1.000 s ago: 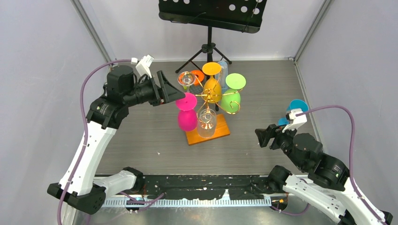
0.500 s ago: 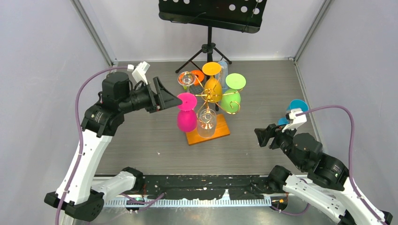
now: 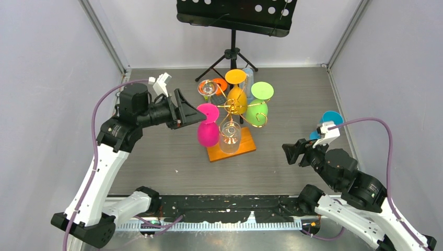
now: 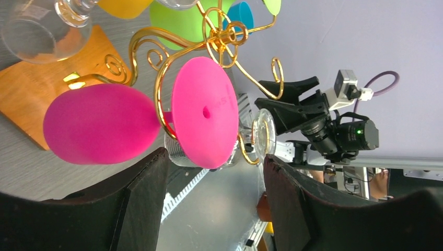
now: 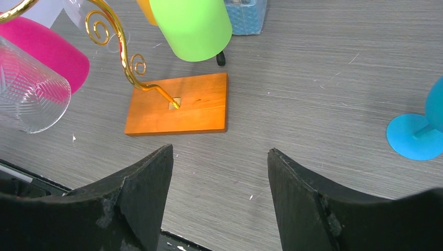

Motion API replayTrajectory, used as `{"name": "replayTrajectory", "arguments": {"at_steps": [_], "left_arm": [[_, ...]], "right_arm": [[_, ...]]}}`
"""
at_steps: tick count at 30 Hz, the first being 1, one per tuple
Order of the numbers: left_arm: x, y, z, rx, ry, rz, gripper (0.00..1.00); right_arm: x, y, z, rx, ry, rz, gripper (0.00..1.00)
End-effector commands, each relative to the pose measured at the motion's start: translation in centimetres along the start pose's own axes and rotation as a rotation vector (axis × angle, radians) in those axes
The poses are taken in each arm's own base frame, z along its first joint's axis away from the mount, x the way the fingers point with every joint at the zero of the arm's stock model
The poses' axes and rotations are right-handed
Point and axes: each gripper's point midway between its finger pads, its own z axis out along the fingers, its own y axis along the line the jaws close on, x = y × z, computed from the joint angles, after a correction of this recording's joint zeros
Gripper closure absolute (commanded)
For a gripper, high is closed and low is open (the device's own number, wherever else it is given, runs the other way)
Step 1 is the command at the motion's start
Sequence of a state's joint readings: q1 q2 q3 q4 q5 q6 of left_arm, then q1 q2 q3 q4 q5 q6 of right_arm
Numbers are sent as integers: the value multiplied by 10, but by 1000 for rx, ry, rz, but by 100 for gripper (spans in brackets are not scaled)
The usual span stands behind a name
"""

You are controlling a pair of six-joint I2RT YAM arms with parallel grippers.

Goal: Take the wine glass off the wine glass rack
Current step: Pick up the wine glass from the wine rack.

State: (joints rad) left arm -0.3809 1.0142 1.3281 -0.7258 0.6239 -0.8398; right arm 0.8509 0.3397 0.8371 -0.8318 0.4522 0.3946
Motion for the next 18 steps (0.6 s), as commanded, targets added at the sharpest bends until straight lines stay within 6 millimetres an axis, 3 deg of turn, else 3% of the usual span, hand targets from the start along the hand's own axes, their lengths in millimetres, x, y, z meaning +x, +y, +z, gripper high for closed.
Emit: {"name": "replayTrajectory", "arguments": {"at_steps": [1,18], "left_arm": [[-7,-26,-5,108,-9,25,35],[-12,-37,-5,139,-6,33,40]], "right_arm": [[-10,3,-2,-16,-42,27,28],[-11,3,-2,-13,-42,24,28]]}}
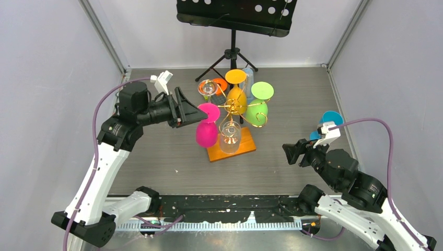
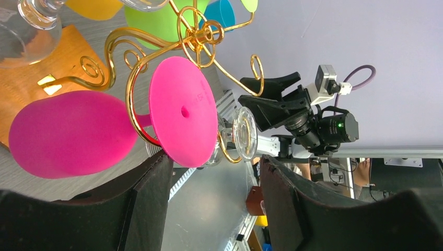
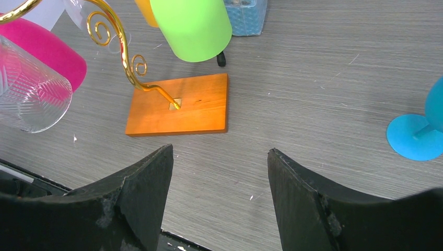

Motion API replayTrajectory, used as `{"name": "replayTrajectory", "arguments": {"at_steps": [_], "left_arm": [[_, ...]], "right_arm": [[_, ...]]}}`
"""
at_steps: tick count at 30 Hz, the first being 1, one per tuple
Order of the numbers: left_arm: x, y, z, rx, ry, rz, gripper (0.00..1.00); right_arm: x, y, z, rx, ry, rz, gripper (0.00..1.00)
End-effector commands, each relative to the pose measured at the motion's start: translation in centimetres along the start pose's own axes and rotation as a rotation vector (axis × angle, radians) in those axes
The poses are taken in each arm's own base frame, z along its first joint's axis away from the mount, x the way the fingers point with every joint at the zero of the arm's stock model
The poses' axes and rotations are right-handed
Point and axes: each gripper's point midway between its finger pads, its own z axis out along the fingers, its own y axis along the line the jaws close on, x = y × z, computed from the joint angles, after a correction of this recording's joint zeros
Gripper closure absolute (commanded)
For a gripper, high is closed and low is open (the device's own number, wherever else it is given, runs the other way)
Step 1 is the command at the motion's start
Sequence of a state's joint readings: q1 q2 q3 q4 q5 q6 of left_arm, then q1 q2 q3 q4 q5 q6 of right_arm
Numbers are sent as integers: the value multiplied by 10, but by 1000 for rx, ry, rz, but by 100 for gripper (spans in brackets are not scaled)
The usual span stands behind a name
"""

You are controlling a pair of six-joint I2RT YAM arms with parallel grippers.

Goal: Take the wine glass off the wine glass rack
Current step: Pick up the wine glass from the wine rack.

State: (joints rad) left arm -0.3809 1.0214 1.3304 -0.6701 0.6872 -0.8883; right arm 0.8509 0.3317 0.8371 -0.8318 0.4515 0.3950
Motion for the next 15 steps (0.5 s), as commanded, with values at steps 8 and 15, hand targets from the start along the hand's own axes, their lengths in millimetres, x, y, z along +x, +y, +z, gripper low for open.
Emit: {"name": "replayTrajectory", "arguments": {"at_steps": [8,15], "left_arm": [[-17,-24,-1,60,-23,60,42],[-18,-20,1,51,-20,59,45]], "right_arm": [[-9,1,0,-2,-38,17,28],[-7,0,0,1,-36,14,28]]}}
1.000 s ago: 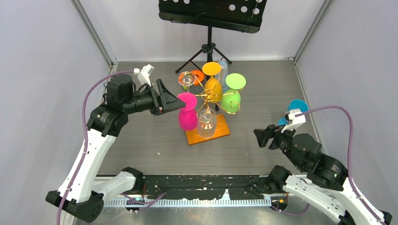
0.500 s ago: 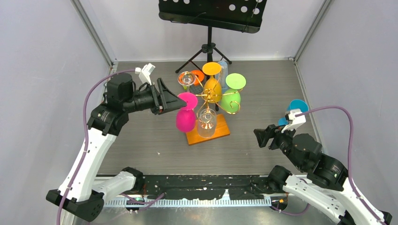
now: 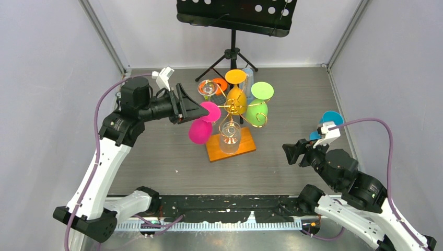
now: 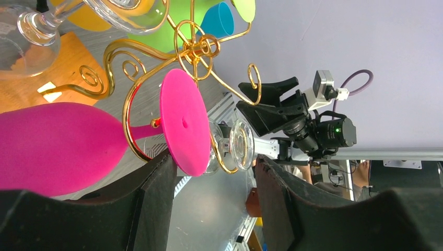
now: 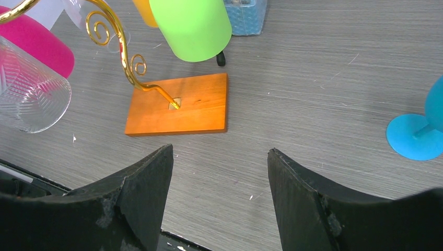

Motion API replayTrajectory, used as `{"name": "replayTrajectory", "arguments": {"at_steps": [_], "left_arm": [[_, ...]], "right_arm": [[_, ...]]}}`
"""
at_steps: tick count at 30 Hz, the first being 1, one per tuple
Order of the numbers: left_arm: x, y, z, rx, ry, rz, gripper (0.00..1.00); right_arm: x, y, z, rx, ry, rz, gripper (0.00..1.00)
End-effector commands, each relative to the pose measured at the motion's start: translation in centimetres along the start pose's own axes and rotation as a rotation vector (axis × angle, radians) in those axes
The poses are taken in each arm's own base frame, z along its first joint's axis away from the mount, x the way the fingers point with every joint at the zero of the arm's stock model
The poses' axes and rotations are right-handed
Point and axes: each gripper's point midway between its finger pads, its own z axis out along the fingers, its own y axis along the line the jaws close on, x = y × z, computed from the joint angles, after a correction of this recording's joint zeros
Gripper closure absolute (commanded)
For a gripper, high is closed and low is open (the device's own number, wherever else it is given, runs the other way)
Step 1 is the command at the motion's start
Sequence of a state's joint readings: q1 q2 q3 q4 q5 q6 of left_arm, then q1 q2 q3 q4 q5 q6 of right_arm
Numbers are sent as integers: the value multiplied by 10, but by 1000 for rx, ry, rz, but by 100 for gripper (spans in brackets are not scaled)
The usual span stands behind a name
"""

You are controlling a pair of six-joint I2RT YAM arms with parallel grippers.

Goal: Take the wine glass off the wine glass rack
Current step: Pick up the wine glass from the wine rack.

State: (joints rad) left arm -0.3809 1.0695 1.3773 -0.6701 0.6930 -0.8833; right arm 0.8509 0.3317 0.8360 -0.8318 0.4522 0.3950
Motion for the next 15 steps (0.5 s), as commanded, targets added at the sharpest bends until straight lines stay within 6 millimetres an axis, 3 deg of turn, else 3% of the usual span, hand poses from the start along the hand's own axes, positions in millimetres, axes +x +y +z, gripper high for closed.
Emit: {"name": "replayTrajectory", "arguments": {"at_steps": [1,15], "left_arm": [[-8,-15,-4,47,-23,53,45],[-9,-8,2,30,-8,46,54]], "right_arm": [[-7,0,0,1,-36,15,28],[-4,-2,-1,2,-38,21,28]]}}
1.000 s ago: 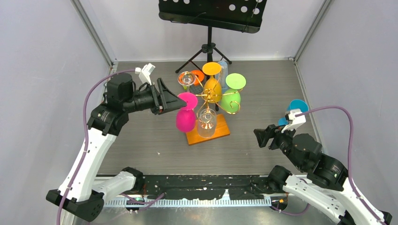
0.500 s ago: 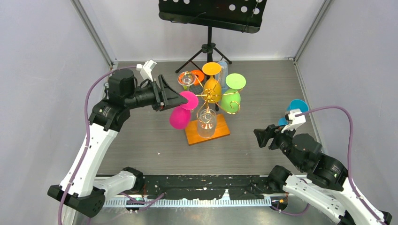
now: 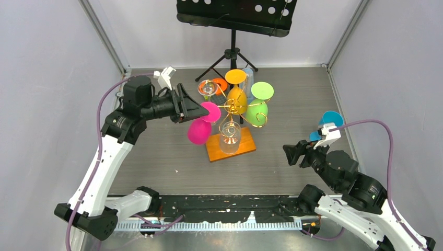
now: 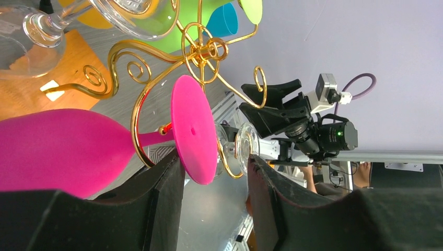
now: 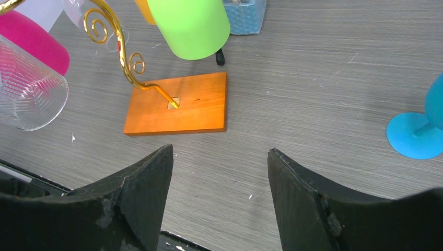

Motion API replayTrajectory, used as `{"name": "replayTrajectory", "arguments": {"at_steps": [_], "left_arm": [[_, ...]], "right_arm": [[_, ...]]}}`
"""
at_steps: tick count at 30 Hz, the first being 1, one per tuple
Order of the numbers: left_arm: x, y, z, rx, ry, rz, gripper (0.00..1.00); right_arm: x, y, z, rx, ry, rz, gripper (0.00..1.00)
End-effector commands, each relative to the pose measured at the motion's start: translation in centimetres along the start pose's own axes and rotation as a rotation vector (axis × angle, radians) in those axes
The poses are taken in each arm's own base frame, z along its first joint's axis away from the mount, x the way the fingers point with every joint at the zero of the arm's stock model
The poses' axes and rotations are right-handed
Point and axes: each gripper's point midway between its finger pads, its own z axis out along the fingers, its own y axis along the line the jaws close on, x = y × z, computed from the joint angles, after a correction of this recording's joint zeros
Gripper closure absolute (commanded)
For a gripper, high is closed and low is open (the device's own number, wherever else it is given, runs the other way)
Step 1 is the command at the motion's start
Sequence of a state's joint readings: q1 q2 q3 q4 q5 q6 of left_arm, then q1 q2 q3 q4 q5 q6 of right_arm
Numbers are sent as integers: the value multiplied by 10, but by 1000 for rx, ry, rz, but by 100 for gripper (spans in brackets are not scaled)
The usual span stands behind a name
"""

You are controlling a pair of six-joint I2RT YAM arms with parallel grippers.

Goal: Take the wine glass off the wine glass rack
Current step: Pick up the wine glass from the wine rack.

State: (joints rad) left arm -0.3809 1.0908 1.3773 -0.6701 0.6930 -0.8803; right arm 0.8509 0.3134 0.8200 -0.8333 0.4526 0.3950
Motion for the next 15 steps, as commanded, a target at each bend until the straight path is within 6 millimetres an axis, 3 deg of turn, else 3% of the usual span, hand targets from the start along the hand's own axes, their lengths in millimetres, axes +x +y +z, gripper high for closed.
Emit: {"name": "replayTrajectory", "arguments": {"at_steps": [1,15], "left_arm": [[-8,-12,-3,39,-20,57,55],[-7,-2,3,16,-2,56,81]], "right_arm": [[-8,0,-1,2,-37,20,28],[-5,0,1,0,-34,17,27]]}}
